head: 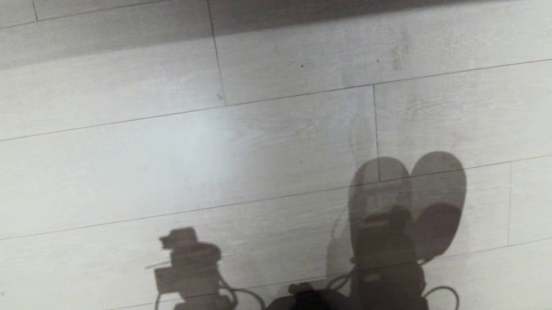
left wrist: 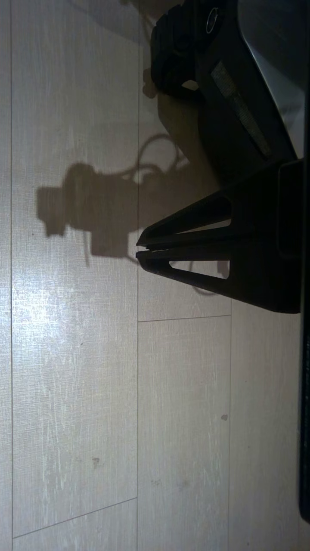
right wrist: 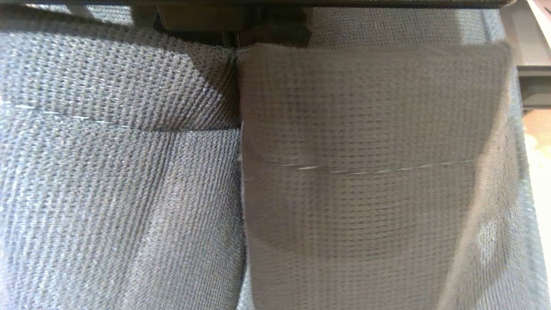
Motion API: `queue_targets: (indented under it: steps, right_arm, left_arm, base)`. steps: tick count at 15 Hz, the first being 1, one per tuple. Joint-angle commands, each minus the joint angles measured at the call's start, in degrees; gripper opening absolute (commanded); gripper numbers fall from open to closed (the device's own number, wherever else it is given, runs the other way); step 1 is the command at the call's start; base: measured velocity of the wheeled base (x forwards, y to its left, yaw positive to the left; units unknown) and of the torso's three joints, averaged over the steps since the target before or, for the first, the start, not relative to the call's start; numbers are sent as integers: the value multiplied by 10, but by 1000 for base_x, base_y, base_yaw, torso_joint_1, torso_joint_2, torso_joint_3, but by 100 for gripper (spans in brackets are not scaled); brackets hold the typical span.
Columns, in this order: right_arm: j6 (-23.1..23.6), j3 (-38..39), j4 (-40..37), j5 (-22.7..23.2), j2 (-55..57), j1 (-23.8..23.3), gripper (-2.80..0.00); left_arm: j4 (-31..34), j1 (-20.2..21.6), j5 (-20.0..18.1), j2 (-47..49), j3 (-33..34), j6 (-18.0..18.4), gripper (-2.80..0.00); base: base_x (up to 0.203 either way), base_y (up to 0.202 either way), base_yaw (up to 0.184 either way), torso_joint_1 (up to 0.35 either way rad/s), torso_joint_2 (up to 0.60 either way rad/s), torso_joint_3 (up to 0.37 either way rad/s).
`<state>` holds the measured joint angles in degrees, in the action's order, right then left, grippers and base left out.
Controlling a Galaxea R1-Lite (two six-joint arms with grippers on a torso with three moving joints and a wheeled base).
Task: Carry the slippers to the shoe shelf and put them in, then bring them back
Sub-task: Place the slippers into the shoe cabinet
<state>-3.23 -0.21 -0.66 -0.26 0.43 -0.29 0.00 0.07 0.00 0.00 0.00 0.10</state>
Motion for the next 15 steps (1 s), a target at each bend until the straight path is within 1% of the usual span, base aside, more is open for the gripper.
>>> queue_targets:
  steps: [1,15]
  right_arm:
    - [-1,0,0,1,-6,0,-280]
    - [0,0,0,0,-6,0,-280]
  left_arm:
    - [0,0,0,0,0,1,-280]
    - [0,0,0,0,0,0,-280]
  base:
    - [0,0,0,0,0,0]
    - [0,0,0,0,0,0]
